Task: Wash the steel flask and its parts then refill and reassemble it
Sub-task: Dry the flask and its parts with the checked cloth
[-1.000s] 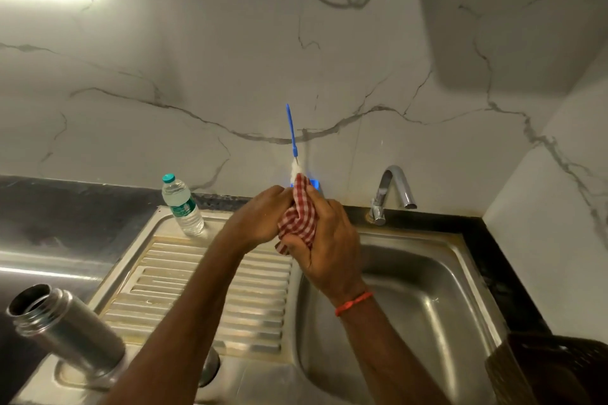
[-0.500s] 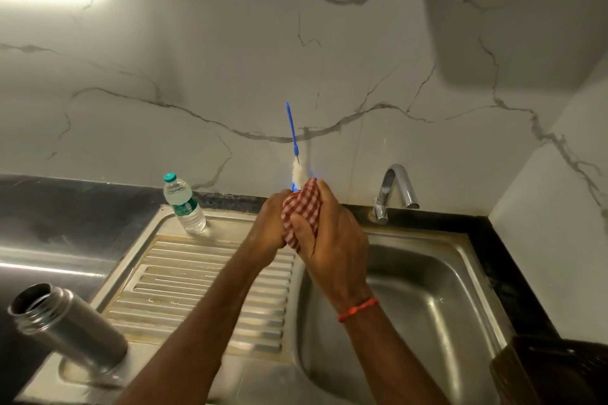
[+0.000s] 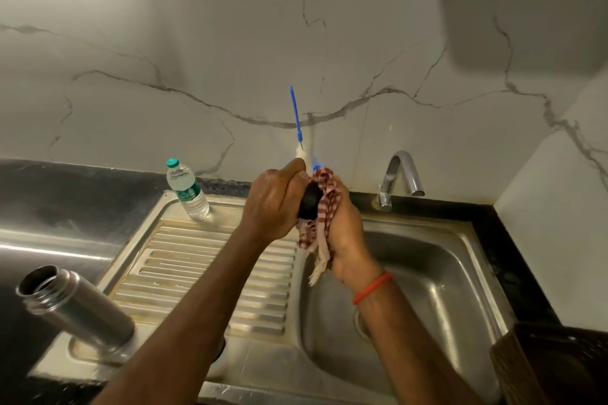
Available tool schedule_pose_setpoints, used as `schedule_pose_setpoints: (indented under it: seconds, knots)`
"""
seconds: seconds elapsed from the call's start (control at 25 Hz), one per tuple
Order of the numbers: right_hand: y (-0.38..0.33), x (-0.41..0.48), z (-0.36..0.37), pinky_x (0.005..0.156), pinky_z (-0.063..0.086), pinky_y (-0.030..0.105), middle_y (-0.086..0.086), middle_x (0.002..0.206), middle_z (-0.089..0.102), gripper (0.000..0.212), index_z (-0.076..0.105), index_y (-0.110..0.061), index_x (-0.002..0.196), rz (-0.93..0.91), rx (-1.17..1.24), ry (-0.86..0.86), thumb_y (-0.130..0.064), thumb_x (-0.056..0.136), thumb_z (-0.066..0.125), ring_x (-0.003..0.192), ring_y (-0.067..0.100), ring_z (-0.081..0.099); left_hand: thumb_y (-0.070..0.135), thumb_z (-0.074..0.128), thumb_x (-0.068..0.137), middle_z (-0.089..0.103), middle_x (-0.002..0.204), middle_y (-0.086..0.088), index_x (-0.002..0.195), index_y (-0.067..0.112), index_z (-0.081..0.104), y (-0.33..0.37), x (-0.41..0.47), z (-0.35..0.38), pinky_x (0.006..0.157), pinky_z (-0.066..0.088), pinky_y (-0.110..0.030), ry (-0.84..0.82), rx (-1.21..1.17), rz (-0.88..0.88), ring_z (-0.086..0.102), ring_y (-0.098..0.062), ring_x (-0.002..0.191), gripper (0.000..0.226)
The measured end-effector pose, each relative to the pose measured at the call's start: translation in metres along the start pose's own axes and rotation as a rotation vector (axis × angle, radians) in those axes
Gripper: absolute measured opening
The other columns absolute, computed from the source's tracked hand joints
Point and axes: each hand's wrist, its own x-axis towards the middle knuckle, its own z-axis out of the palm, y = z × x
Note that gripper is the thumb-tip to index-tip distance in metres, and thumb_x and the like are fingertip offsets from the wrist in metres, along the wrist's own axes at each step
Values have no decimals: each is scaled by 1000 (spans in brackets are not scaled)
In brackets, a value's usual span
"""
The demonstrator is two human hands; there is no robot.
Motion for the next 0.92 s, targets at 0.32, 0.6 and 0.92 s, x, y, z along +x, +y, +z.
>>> schedule_pose_setpoints:
  seconds: [0.32,0.6,0.92]
  knots:
    - [27,-2,-16,68,60,30,1,104,70,79,39,-15,144,-960,-1274,201,-74,94,24,84,13,68,21,41,107,60,110,-15,94,12,61,19,-5,12,93,53,-39,116,-467,-840,57,-25,100,25]
    - [-9,3,-9,58,49,22,-1,82,68,50,56,-19,117,-719,-1156,130,-56,104,25,69,9,65,14,43,109,51,100,7,101,18,55,12,-13,3,61,41,0,-89,-193,-634,47,-5,81,15]
    - [-18,27,-28,70,54,31,8,89,72,57,71,-8,113,-91,-231,-8,-58,96,49,80,21,67,36,29,102,29,40,5,67,16,40,2,-27,2,31,16,-18,-86,-1424,-1050,24,-7,31,42]
